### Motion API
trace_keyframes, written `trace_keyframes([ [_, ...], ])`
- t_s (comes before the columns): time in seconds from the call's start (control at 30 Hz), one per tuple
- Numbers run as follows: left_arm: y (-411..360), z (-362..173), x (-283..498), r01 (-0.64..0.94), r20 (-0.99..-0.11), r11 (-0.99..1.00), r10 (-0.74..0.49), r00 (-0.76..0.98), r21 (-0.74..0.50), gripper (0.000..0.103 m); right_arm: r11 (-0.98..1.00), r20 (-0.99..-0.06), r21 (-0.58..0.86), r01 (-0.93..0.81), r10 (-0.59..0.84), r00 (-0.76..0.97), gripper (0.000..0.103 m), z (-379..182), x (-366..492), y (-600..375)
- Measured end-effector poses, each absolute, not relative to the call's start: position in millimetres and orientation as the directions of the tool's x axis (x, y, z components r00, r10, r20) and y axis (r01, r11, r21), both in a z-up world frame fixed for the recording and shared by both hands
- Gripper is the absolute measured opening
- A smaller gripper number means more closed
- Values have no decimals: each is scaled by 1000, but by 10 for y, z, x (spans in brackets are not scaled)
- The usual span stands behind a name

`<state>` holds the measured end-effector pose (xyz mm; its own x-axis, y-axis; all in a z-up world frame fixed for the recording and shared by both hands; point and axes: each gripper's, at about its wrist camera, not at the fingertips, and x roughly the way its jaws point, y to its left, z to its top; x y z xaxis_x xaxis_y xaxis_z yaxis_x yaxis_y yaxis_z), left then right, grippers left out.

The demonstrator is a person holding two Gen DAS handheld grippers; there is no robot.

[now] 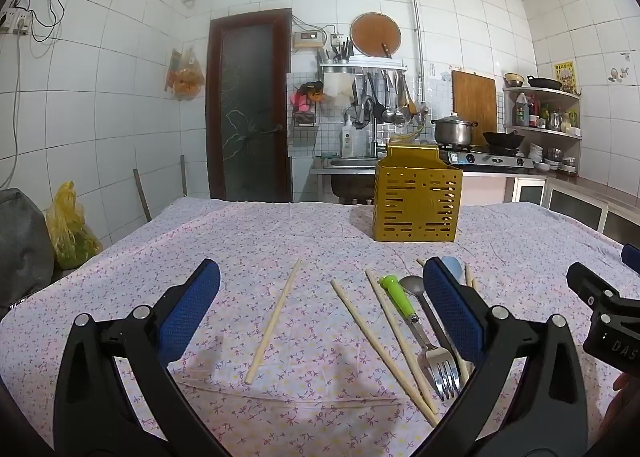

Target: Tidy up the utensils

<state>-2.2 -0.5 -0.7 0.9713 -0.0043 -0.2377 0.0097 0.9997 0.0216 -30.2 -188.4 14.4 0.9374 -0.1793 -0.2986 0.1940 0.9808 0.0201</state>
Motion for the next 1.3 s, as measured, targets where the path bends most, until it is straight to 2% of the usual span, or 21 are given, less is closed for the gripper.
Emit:
trace_keyframes([
  [1.3, 7, 20, -22, 12, -238, 1000, -7, 971, 18, 98, 980, -296, 16, 199, -186, 937, 99, 128, -291, -1869],
])
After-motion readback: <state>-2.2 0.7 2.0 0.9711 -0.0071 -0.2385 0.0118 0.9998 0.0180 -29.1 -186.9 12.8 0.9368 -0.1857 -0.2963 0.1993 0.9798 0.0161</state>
